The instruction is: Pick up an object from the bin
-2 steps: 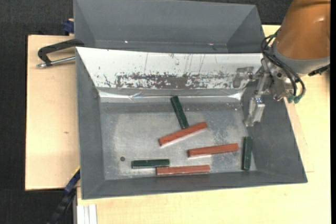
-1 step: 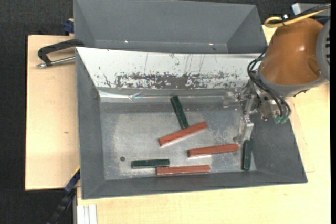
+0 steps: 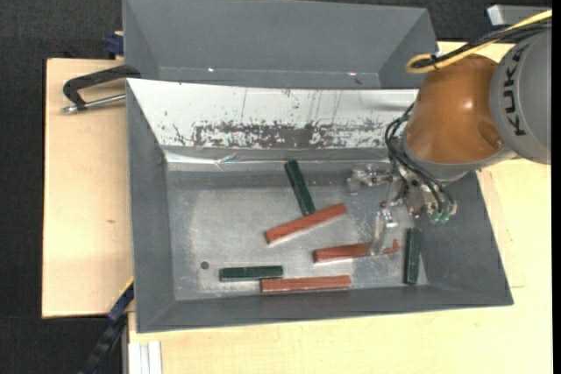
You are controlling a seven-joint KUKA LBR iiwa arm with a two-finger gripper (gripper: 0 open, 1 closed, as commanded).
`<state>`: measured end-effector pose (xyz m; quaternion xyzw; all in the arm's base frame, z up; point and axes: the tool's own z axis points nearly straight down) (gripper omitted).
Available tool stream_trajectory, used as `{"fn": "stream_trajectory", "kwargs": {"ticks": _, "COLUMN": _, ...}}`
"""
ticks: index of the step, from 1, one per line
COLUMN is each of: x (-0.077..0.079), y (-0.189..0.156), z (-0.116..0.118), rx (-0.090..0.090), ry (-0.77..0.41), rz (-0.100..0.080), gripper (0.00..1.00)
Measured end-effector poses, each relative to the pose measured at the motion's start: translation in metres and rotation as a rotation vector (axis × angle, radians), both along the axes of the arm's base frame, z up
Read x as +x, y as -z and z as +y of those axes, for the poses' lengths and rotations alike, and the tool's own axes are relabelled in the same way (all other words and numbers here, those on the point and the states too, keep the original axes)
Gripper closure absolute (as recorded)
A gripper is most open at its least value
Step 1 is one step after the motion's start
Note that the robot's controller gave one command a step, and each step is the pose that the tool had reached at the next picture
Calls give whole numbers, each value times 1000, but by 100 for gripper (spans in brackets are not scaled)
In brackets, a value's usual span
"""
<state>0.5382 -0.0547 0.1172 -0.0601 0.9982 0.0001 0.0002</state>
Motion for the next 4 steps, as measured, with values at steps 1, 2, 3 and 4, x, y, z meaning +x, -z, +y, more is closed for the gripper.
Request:
{"fn": "stream_trajectory", "kwargs": {"ticks": 1, "x": 3, "y": 41, "z": 17, "rx": 1, "ry": 99, "rz": -2, "gripper": 100}}
{"fn": "stream_trajectory", "kwargs": {"ticks": 2, "x": 2, "y": 42, "z": 17, "rx": 1, "ry": 99, "rz": -1, "gripper": 0}}
{"fn": "stream_trajectory", "kwargs": {"ticks": 3, "x": 2, "y": 43, "z": 18, "rx": 1, "ry": 99, "rz": 0, "gripper": 100}}
{"fn": "stream_trajectory", "kwargs": {"ticks": 4, "x": 2, "y": 43, "z": 18, "rx": 1, "ry": 98, "rz": 0, "gripper": 100}}
